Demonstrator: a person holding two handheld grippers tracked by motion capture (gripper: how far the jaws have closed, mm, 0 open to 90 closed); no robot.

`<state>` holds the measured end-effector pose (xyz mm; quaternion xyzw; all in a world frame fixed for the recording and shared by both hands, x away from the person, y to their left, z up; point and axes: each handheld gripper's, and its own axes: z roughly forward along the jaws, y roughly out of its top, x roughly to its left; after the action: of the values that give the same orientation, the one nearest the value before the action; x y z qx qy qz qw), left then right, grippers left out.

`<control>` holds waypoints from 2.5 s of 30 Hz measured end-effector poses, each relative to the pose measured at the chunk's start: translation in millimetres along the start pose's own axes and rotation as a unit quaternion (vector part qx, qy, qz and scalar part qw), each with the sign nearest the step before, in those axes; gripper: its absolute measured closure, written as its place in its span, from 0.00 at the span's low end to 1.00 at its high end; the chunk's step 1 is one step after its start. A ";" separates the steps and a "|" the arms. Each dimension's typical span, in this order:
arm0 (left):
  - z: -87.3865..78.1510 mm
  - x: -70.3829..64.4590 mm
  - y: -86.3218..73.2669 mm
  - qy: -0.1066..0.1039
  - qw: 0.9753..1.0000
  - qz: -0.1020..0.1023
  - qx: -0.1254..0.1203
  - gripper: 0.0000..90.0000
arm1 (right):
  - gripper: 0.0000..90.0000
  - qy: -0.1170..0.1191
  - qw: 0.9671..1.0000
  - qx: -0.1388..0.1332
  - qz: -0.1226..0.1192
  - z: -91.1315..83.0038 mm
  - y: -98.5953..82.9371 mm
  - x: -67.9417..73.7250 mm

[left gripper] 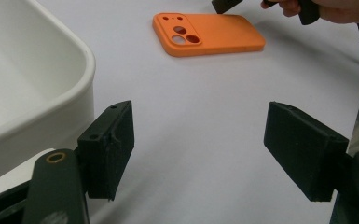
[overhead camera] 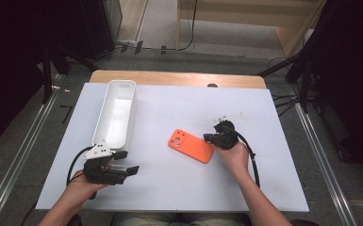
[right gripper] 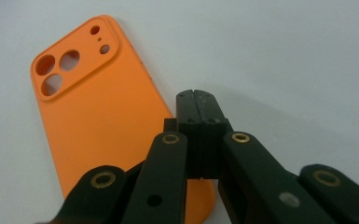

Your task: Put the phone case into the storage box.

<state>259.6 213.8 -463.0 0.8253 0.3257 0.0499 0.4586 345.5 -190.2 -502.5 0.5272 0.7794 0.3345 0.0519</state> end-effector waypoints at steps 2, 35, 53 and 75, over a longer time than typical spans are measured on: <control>-0.2 0.0 0.2 0.000 1.000 0.001 0.003 0.27 | 0.98 0.005 1.000 0.001 -0.001 -0.8 -2.2 2.3; -2.8 0.7 0.4 0.004 1.000 0.004 0.000 0.27 | 0.32 0.094 0.987 -0.098 -0.083 -60.7 -7.4 18.6; -1.8 0.0 0.5 0.003 1.000 0.006 0.002 0.27 | 0.29 0.105 0.985 -0.095 -0.102 -86.2 -35.5 19.8; -1.1 0.0 0.4 0.006 1.000 0.007 0.004 0.27 | 0.27 0.114 0.986 -0.084 -0.091 -101.2 -74.0 16.8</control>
<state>259.4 214.4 -462.0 0.8293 0.3225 0.0566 0.4527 236.0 -239.4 -462.6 0.4062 0.7943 0.4502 0.0369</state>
